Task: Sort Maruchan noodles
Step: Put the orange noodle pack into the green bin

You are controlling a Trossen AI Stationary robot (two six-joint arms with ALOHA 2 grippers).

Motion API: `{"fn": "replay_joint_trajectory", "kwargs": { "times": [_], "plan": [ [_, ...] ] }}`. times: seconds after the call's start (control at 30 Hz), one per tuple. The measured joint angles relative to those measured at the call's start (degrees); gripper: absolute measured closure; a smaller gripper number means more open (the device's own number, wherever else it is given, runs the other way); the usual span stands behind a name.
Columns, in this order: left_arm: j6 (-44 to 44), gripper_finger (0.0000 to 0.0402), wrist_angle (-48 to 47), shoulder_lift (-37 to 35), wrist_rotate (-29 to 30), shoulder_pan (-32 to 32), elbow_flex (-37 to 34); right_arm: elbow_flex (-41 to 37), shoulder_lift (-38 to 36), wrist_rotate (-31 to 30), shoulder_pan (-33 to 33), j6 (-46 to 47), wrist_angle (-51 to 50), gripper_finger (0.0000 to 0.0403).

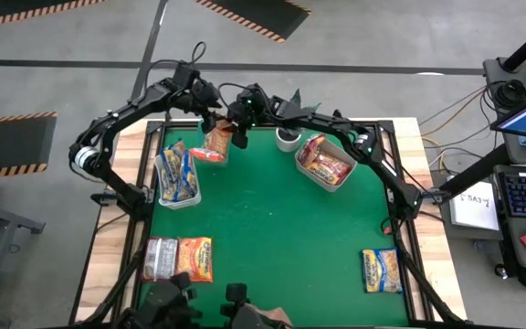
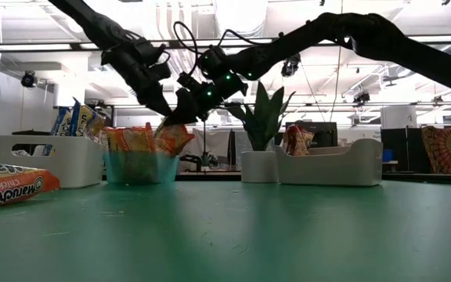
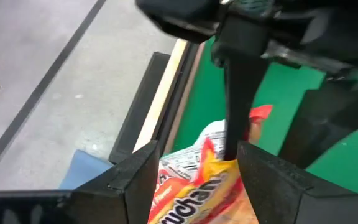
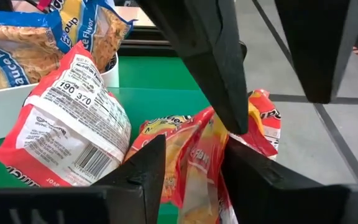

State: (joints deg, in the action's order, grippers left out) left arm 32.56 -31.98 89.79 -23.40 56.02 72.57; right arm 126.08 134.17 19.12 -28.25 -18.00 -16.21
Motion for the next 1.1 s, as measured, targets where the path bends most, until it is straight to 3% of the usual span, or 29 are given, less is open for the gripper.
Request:
{"fn": "replay_joint_trajectory", "kwargs": {
  "times": [0.23,0.6,0.7,0.87,1.1],
  "plan": [
    [-1.2,0.0220,2.6,0.0,1.5,1.4,-4.0,0.0,0.0,0.0,0.0,0.0,-0.4,0.0260],
    [-9.9,0.0389,0.2,0.0,16.3,1.5,-5.5,2.3,-1.0,-0.1,-0.7,1.4,-4.1,0.0262],
    [-11.9,0.0394,-1.3,0.0,16.8,1.5,-5.5,3.5,-1.0,-0.1,-0.9,1.4,-7.5,0.0261],
    [-17.1,0.0390,-1.0,0.0,22.9,1.4,-6.5,4.0,-1.5,-0.1,-1.0,1.5,-11.0,0.0261],
    [-25.0,0.0401,1.5,0.0,23.0,1.1,-8.7,4.0,-1.7,-0.1,-1.0,1.5,-13.5,0.0265]
  ]
}}
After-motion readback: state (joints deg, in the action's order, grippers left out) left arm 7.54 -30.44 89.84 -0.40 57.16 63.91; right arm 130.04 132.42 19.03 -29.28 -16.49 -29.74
